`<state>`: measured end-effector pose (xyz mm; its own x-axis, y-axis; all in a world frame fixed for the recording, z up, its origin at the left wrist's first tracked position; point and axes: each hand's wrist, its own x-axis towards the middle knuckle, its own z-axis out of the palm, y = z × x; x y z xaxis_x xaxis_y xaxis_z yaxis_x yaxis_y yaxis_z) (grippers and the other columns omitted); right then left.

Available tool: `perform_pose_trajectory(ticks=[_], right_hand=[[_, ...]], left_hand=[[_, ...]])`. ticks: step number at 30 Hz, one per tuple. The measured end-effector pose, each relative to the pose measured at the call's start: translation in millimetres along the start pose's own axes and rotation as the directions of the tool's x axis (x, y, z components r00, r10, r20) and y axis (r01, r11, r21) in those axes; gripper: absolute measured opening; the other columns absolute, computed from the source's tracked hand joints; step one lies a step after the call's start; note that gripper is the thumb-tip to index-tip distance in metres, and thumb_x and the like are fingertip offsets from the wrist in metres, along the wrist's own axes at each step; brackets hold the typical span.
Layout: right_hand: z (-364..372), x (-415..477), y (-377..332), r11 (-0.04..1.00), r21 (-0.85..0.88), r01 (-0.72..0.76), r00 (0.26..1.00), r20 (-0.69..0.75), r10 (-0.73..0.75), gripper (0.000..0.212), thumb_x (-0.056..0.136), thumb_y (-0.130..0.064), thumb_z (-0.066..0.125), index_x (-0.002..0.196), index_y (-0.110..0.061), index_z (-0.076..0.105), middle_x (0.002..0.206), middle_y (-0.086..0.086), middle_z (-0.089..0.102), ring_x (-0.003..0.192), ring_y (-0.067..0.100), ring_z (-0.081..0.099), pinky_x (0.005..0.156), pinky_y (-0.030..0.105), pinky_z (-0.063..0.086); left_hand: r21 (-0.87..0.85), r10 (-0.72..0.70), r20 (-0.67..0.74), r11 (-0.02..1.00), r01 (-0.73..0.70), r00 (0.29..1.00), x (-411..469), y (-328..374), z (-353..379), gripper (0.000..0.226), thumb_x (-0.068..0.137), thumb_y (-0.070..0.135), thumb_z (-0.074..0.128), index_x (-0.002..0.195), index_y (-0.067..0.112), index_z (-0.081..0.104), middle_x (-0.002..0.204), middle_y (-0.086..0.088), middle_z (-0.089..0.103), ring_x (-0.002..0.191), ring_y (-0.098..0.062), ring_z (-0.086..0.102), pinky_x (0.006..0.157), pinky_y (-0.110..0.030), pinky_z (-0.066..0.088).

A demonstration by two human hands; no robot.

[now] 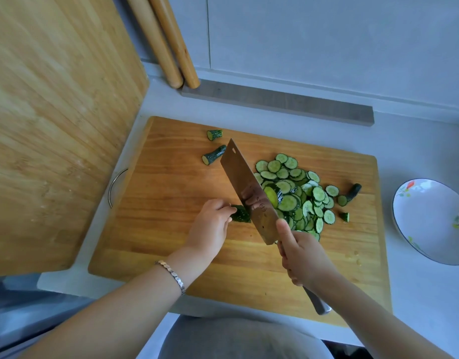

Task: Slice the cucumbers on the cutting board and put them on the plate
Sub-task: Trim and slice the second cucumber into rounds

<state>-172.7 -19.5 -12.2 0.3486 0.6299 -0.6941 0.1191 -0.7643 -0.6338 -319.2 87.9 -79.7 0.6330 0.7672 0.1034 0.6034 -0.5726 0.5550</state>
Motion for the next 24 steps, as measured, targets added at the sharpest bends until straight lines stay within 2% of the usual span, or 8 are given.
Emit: perform_pose_trajectory(ticks=[5, 11, 13, 16, 18, 21, 24], right_hand=[[4.9, 6.1, 2.7, 0.996, -0.086, 0.014, 1.000, -0.020, -0.016, 0.054, 0.093, -0.057, 0.030, 0.061, -0.014, 0.037, 0.043, -0.004, 0.035, 0.036, 0.011, 0.030, 0.046, 0.023, 0.027], [28.1, 21.0, 8.6, 0.994, -0.110, -0.012, 0.999, -0.031, 0.008, 0.055, 0.094, -0.057, 0.029, 0.061, -0.014, 0.036, 0.051, 0.000, 0.033, 0.042, 0.014, 0.029, 0.049, 0.027, 0.029], [31.4, 23.6, 9.4, 0.998, -0.069, -0.015, 0.999, -0.039, 0.013, 0.053, 0.094, -0.057, 0.029, 0.065, -0.014, 0.035, 0.052, 0.001, 0.033, 0.043, 0.015, 0.030, 0.049, 0.027, 0.030], [23.5, 21.3, 6.7, 0.990, 0.107, -0.091, 0.996, -0.017, 0.093, 0.052, 0.095, -0.056, 0.031, 0.064, -0.013, 0.035, 0.045, -0.003, 0.029, 0.037, 0.013, 0.025, 0.041, 0.020, 0.026], [14.7, 17.1, 6.0, 0.981, 0.155, -0.121, 0.992, -0.006, 0.123, 0.054, 0.094, -0.056, 0.031, 0.062, -0.013, 0.035, 0.044, -0.003, 0.027, 0.036, 0.013, 0.023, 0.042, 0.020, 0.024], [5.1, 7.7, 5.1, 0.987, 0.132, -0.087, 0.996, -0.010, 0.089, 0.053, 0.095, -0.054, 0.032, 0.060, -0.014, 0.033, 0.043, -0.004, 0.026, 0.034, 0.012, 0.022, 0.042, 0.019, 0.022], [2.4, 0.8, 0.7, 0.996, 0.077, -0.041, 0.999, -0.008, 0.042, 0.052, 0.095, -0.052, 0.033, 0.059, -0.014, 0.033, 0.041, -0.006, 0.027, 0.032, 0.011, 0.023, 0.040, 0.017, 0.023]], left_hand=[[-0.007, 0.011, 0.002, 1.000, -0.011, 1.000, 0.9, 0.9, 0.6, 0.027, 0.062, -0.014, 0.075, 0.086, -0.002, 0.072, 0.084, -0.012, 0.067, 0.080, -0.031, 0.064, 0.067, -0.029, 0.052], [-0.019, 0.019, 0.003, 1.000, -0.019, 1.000, -0.1, -2.0, 3.0, 0.032, 0.057, -0.019, 0.075, 0.084, -0.001, 0.072, 0.082, -0.010, 0.066, 0.078, -0.030, 0.063, 0.064, -0.026, 0.052], [-0.019, 0.011, -0.005, 1.000, -0.012, 1.000, 0.6, -1.8, 2.5, 0.031, 0.058, -0.017, 0.076, 0.084, 0.000, 0.072, 0.083, -0.009, 0.067, 0.078, -0.029, 0.064, 0.065, -0.026, 0.052], [-0.017, 0.000, -0.014, 1.000, -0.001, 1.000, 0.5, -2.3, 1.5, 0.027, 0.061, -0.013, 0.077, 0.084, -0.001, 0.072, 0.085, -0.011, 0.068, 0.081, -0.029, 0.066, 0.072, -0.027, 0.051], [-0.010, -0.001, -0.014, 1.000, 0.001, 1.000, -0.8, -2.5, 1.1, 0.026, 0.061, -0.012, 0.077, 0.085, -0.001, 0.072, 0.087, -0.012, 0.069, 0.082, -0.029, 0.066, 0.075, -0.026, 0.047], [-0.003, -0.006, -0.006, 1.000, 0.006, 1.000, -1.5, -2.8, 1.9, 0.025, 0.063, -0.011, 0.077, 0.086, -0.002, 0.072, 0.088, -0.013, 0.069, 0.083, -0.030, 0.066, 0.076, -0.024, 0.046], [-0.010, -0.003, 0.009, 1.000, 0.003, 1.000, -0.5, -1.8, 1.9, 0.024, 0.065, -0.010, 0.076, 0.087, -0.002, 0.073, 0.089, -0.012, 0.068, 0.085, -0.029, 0.065, 0.072, -0.027, 0.051]])
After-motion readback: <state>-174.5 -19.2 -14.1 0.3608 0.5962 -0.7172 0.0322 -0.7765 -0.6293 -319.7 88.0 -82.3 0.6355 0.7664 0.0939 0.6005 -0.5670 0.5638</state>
